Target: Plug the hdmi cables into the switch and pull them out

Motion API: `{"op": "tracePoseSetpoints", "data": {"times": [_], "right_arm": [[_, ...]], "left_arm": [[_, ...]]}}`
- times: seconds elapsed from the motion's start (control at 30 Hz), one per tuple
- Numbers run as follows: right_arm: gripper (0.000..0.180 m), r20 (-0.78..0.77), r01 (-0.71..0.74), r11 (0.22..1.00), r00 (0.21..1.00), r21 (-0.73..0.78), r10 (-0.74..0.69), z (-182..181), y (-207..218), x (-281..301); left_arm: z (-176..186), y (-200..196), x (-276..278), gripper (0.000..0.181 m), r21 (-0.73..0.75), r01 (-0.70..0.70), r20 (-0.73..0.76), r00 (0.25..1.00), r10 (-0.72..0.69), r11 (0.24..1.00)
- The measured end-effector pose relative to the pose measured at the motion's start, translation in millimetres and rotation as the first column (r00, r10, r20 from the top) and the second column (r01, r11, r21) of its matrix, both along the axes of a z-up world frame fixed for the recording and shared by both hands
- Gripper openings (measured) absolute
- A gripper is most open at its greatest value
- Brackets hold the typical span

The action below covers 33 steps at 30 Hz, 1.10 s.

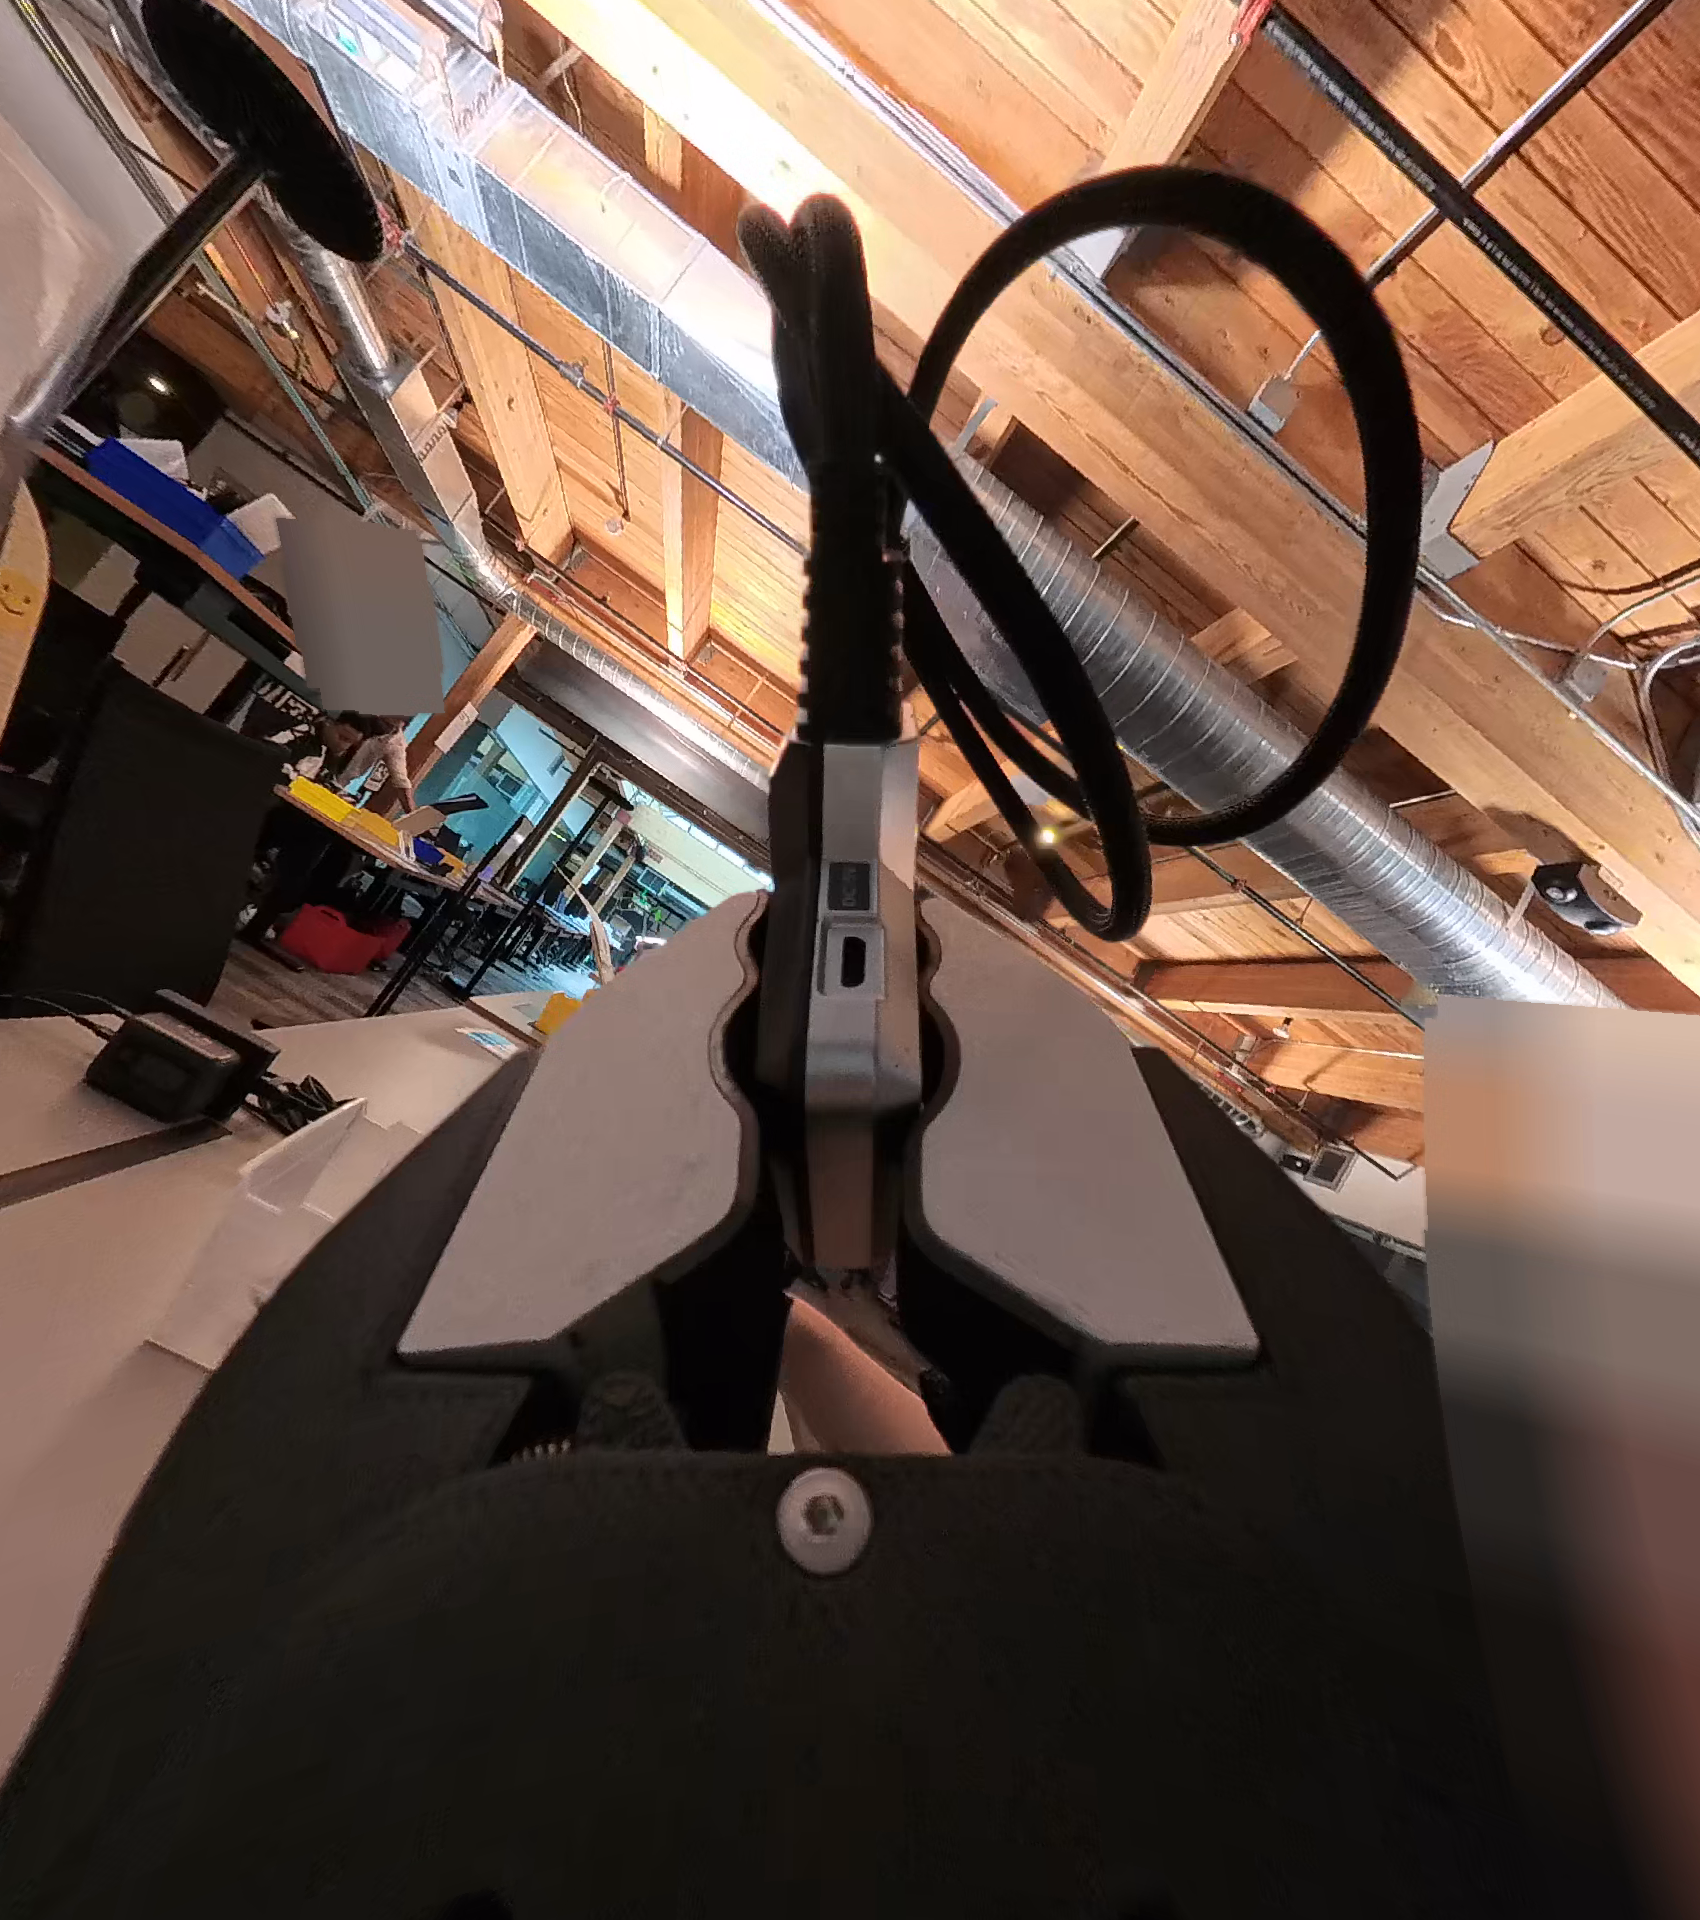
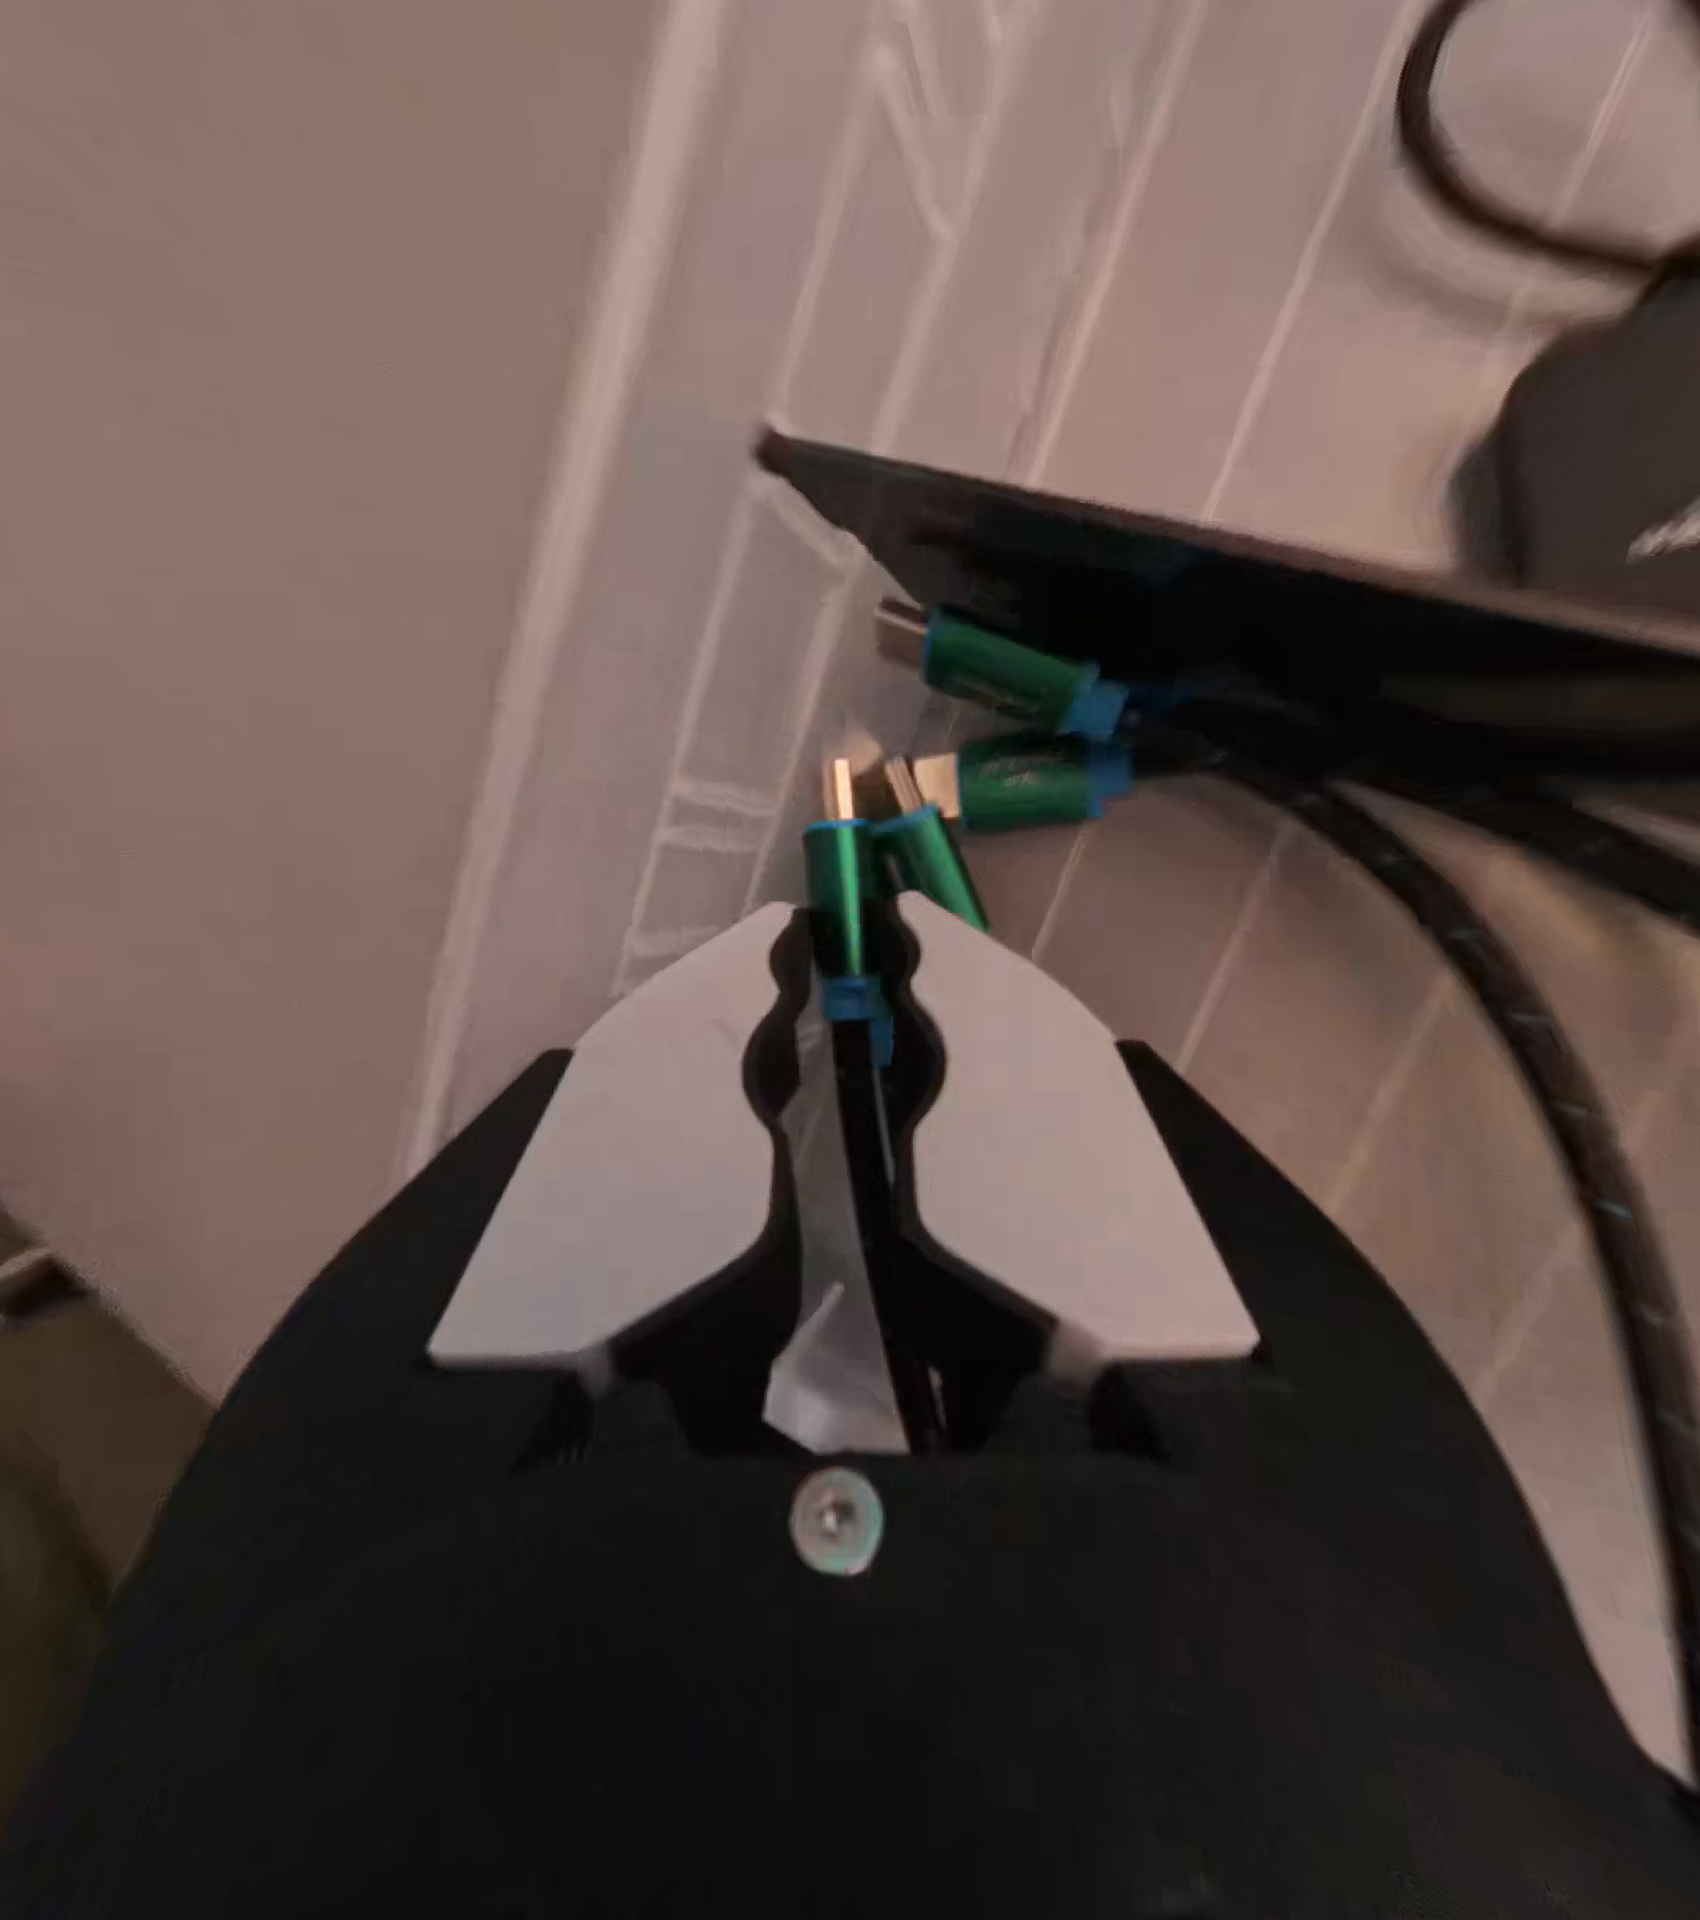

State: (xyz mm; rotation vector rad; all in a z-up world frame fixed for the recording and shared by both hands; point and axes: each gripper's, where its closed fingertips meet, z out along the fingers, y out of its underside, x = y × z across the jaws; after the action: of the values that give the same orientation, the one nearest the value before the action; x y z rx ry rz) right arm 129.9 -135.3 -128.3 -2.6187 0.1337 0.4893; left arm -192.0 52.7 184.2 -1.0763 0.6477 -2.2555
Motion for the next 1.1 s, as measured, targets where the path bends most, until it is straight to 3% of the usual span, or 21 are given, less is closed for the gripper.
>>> {"op": "tracePoseSetpoints", "data": {"times": [0.1, 0.23, 0.33, 0.43, 0.5, 0.57, 0.63, 0.67, 0.8, 1.0, 1.1], "right_arm": [[0.013, -0.118, 0.041, 0.998, 0.992, -0.048, -0.046, -10, 1, -2], [0.025, -0.090, 0.067, 0.978, 0.995, 0.197, -0.050, 47, 9, 9], [0.046, 0.150, 0.066, 0.907, 0.979, 0.415, -0.140, 109, -1, 49], [0.045, 0.442, 0.146, 0.877, 0.819, 0.458, -0.367, 134, -36, 127], [0.041, 0.487, 0.224, 0.900, 0.778, 0.374, -0.396, 118, -60, 159], [0.035, 0.483, 0.280, 0.936, 0.803, 0.213, -0.350, 82, -81, 169], [0.018, 0.508, 0.291, 0.955, 0.814, 0.065, -0.282, 49, -98, 172], [0.012, 0.500, 0.282, 0.957, 0.820, 0.066, -0.276, 42, -98, 168], [0.009, 0.451, 0.392, 0.916, 0.805, 0.079, -0.384, 42, -102, 158], [0.013, 0.538, 0.388, 0.921, 0.785, -0.039, -0.308, 43, -112, 143], [0.013, 0.635, 0.348, 0.931, 0.696, 0.111, -0.336, 82, -92, 132]], "left_arm": [[-1, -5, 4, 0.022, 0.011, 0.015, -0.009, 1.000, -0.015, 1.000], [-2, -9, 9, 0.023, 0.018, 0.027, -0.020, 0.999, -0.026, 0.999], [-3, -9, 10, 0.022, 0.019, 0.024, -0.026, 0.999, -0.023, 1.000], [-4, -9, 11, 0.022, 0.018, 0.025, -0.027, 0.999, -0.025, 1.000], [-3, -10, 11, 0.022, 0.020, 0.026, -0.027, 0.999, -0.025, 0.999], [-3, -10, 11, 0.022, 0.026, 0.023, -0.029, 0.999, -0.022, 0.999], [-4, -11, 12, 0.022, 0.029, 0.022, -0.031, 0.999, -0.021, 0.999], [-4, -11, 12, 0.022, 0.028, 0.024, -0.032, 0.999, -0.023, 0.999], [-7, -13, 16, 0.021, 0.028, 0.028, -0.045, 0.999, -0.026, 0.999], [-20, -23, 33, 0.022, 0.103, 0.025, -0.123, 0.992, -0.013, 0.994], [-32, -32, 47, 0.022, 0.218, 0.013, -0.205, 0.978, 0.033, 0.976]]}}
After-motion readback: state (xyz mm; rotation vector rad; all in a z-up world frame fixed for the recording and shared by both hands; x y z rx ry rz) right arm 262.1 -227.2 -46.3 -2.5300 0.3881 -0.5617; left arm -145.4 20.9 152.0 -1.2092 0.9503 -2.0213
